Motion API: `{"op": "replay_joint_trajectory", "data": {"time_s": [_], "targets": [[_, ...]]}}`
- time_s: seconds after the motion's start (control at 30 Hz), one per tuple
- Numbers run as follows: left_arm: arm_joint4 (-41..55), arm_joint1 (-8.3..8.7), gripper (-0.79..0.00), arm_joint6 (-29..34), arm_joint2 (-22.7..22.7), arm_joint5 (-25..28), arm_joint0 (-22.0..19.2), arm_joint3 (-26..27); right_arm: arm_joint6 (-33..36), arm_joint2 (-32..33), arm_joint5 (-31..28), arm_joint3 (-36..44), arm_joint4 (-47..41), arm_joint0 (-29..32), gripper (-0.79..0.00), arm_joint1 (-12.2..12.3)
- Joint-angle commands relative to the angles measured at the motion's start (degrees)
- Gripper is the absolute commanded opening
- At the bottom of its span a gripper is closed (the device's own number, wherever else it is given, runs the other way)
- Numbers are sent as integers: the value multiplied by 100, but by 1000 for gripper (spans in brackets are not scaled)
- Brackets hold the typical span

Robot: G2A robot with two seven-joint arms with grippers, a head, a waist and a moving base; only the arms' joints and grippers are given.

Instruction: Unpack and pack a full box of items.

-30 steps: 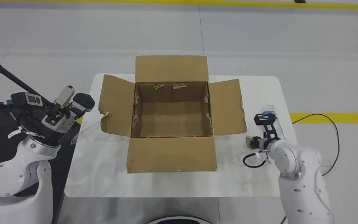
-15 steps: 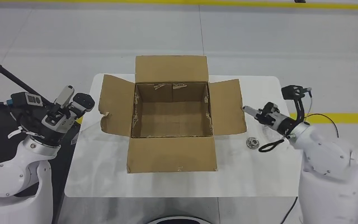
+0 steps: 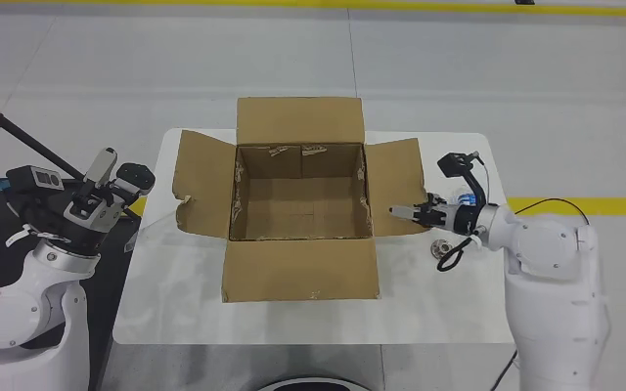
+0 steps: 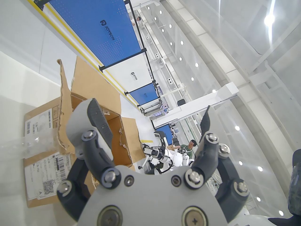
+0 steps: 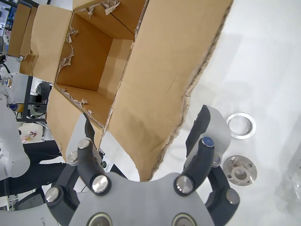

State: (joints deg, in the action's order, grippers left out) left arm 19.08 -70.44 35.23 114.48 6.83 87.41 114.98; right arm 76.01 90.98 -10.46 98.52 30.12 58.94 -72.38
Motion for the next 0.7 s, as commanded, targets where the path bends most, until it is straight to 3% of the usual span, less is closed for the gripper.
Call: {"op": "replay_joint_trajectory", "data": {"time_s": [0.0, 0.67], "targets": [[0, 0, 0, 0, 0, 0, 0, 0, 18, -73, 1, 10, 3, 4, 0, 16], [0, 0, 0, 0, 0, 0, 0, 0, -118, -281, 220, 403, 95, 255, 0, 232]]}}
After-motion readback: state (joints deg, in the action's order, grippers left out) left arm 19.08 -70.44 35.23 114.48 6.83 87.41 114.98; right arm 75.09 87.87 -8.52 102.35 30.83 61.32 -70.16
